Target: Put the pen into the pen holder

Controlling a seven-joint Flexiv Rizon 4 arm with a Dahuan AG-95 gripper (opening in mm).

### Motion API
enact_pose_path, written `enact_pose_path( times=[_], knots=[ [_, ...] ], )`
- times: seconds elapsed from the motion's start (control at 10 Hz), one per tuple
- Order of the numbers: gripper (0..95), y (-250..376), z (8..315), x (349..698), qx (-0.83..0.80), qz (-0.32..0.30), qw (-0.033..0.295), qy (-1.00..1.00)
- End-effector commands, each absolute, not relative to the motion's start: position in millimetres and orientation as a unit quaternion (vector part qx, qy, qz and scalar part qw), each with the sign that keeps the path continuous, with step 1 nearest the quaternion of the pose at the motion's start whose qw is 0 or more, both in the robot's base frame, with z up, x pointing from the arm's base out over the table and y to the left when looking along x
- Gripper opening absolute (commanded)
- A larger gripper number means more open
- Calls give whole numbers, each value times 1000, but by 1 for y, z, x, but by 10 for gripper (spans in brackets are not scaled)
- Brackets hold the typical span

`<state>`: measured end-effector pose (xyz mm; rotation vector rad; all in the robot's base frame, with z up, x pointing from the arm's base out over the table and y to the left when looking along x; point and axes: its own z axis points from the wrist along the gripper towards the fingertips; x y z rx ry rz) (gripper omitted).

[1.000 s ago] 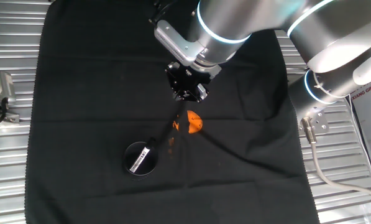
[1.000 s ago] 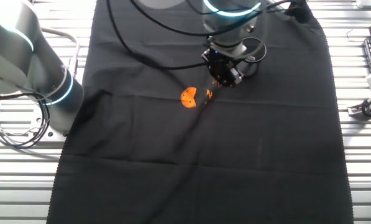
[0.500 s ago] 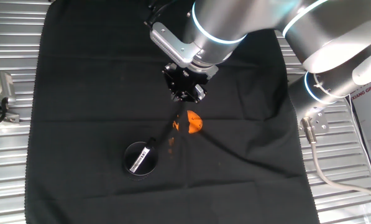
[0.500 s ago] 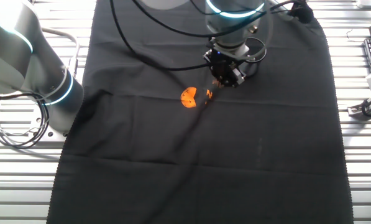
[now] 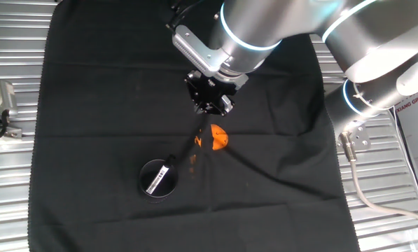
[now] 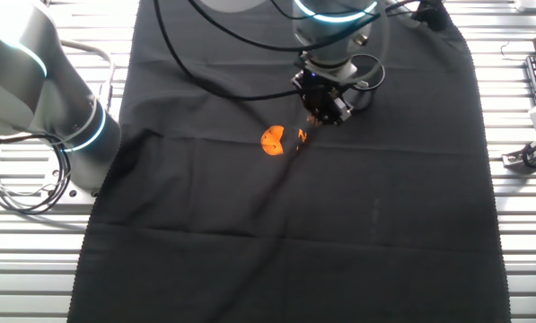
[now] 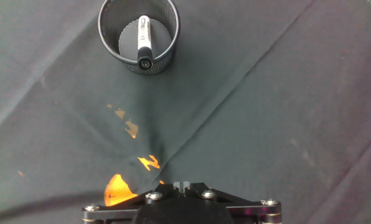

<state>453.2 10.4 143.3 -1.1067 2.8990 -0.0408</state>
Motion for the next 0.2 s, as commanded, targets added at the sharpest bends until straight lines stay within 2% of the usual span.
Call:
enact_pose_path(
  times=[0.1,0.2],
  knots=[
    [0,10,145,452,-363,-15,17,932],
    [0,10,145,451,-364,-15,17,931]
  ],
)
